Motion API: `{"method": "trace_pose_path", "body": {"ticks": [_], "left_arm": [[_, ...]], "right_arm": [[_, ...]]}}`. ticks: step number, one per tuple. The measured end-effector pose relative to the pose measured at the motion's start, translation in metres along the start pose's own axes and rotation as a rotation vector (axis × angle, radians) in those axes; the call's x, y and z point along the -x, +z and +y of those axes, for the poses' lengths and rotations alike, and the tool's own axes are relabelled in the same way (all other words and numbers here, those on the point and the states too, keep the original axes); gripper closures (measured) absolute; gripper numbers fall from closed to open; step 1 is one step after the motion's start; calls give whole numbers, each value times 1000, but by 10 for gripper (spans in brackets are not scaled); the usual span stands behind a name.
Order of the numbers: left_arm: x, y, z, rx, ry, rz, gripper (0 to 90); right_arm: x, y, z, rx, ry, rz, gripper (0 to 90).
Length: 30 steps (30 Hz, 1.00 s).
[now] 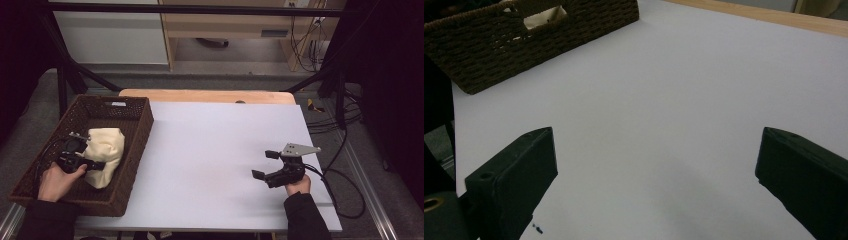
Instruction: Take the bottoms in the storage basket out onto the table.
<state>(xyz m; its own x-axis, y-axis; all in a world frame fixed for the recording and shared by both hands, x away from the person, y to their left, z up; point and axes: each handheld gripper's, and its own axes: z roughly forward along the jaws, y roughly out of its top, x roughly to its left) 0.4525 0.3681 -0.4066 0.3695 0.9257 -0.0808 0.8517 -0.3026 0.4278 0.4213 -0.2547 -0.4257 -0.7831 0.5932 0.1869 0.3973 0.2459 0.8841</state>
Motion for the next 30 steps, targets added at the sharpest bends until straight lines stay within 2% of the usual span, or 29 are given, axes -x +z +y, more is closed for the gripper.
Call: {"method": "trace_pose_path", "body": {"ticks": [10, 19, 30], "left_arm": [[0, -3, 0, 0, -11, -16, 536], [-3, -5, -1, 6, -35, -37, 542], [-4, -9, 0, 15, -44, -42, 544]], "right_arm": [[0, 0, 0, -1, -1, -1, 38], [0, 0, 0, -2, -1, -1, 38], [0, 0, 0, -1, 0, -1, 38]]}}
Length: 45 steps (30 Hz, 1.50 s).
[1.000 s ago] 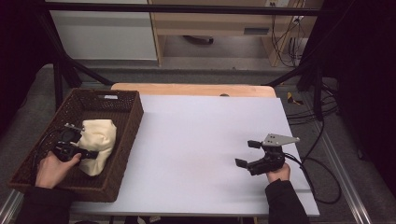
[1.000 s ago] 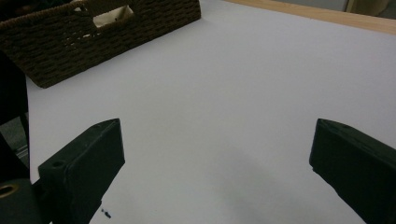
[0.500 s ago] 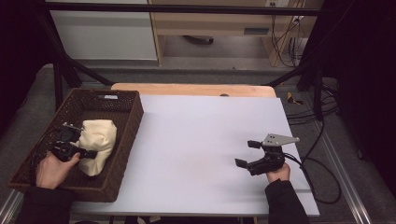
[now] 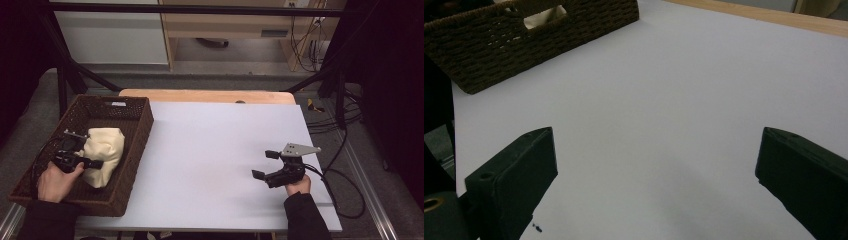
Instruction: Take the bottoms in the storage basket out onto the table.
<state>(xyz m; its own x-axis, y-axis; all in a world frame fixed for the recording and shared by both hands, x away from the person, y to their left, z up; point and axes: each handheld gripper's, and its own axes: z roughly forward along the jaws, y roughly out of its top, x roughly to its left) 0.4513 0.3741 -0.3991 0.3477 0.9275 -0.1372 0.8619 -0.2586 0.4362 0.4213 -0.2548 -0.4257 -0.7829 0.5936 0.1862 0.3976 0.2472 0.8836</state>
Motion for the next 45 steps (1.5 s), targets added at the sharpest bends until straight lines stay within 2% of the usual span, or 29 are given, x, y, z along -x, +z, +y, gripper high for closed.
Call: {"method": "trace_pose_path", "body": {"ticks": [9, 13, 25, 31, 36, 39, 42, 45], "left_arm": [[0, -5, 0, 26, -11, 2, 549], [1, -9, 0, 49, -13, 19, 553], [0, -17, 0, 78, -18, 4, 554], [1, -23, 0, 111, -6, -5, 557], [2, -27, 0, 121, -7, -4, 558], [2, -30, 0, 122, -4, -18, 558], [4, -34, 0, 128, 13, -19, 558], [7, -36, 0, 133, 13, -16, 558]], "right_arm": [[0, 0, 0, 1, 0, 0, 38], [0, 0, 0, 1, 0, 0, 38], [0, 0, 0, 0, 0, 0, 38], [0, 0, 0, 0, 0, -1, 39], [0, 0, 0, 0, 1, -1, 38], [0, 0, 0, 0, 0, -2, 38], [0, 0, 0, 0, 1, -1, 38], [0, 0, 0, 0, 1, -1, 38]]}}
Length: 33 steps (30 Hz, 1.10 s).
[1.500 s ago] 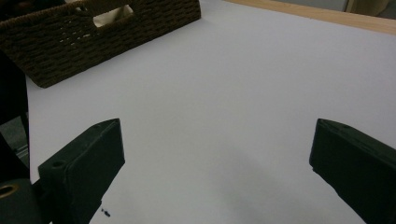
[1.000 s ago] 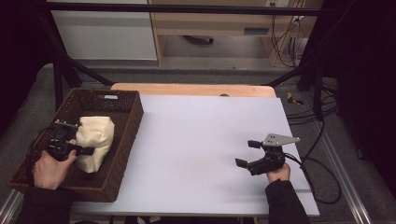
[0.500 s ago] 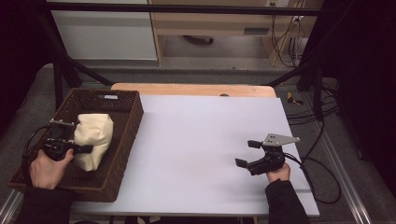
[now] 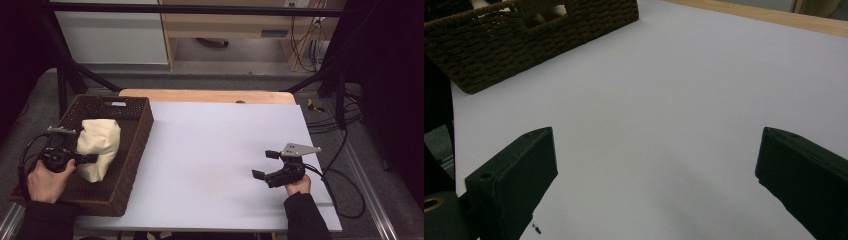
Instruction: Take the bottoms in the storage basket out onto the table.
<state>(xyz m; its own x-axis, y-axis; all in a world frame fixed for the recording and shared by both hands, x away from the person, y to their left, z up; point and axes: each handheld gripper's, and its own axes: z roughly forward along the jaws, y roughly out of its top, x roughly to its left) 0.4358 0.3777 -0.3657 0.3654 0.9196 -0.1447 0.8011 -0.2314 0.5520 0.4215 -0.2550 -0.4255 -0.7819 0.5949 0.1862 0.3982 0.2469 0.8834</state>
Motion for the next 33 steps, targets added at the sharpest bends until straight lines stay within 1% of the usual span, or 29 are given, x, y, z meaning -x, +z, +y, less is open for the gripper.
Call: {"method": "trace_pose_path", "body": {"ticks": [7, 10, 11, 12, 17, 23, 33], "left_arm": [[2, -5, 1, -1, 3, 3, 558], [3, -9, 1, 13, 0, 4, 559], [4, -11, 1, 15, 8, 7, 559], [5, -12, 1, 24, 7, 9, 559], [6, -19, 1, 37, 7, 5, 559], [8, -23, 1, 40, 6, 3, 559], [16, -31, 2, 50, 16, 1, 559]], "right_arm": [[0, 0, 0, 1, 1, 0, 38], [0, 0, 0, 0, 1, 0, 38], [0, 0, 0, 1, 1, 0, 38], [0, 0, 0, 2, 1, 1, 38], [0, -1, 0, 4, -1, 1, 39], [0, -1, 0, 3, -1, 1, 38], [0, -1, 0, 4, 1, 0, 38]]}}
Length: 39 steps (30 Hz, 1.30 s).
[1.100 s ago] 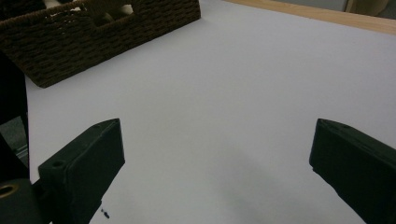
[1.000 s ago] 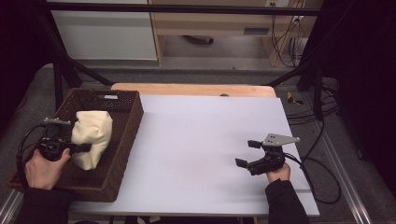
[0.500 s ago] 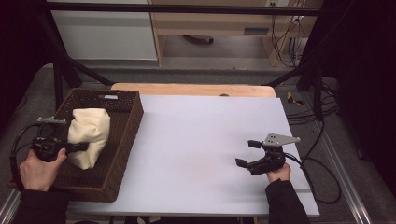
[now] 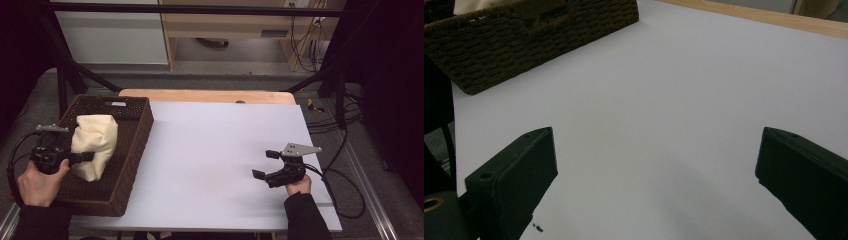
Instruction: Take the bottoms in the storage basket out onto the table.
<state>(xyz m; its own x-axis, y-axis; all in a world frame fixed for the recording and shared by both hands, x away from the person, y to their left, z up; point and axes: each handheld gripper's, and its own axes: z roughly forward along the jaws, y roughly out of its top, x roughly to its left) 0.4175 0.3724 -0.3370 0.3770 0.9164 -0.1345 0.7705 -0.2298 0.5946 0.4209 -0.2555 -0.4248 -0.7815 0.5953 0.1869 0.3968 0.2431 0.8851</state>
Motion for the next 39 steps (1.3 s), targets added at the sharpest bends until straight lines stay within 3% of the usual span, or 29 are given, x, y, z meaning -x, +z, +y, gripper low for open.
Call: {"method": "trace_pose_path", "body": {"ticks": [39], "left_arm": [[19, -34, 18, 83, 35, -6, 561]], "right_arm": [[0, -1, 0, 5, 2, -2, 39]]}}
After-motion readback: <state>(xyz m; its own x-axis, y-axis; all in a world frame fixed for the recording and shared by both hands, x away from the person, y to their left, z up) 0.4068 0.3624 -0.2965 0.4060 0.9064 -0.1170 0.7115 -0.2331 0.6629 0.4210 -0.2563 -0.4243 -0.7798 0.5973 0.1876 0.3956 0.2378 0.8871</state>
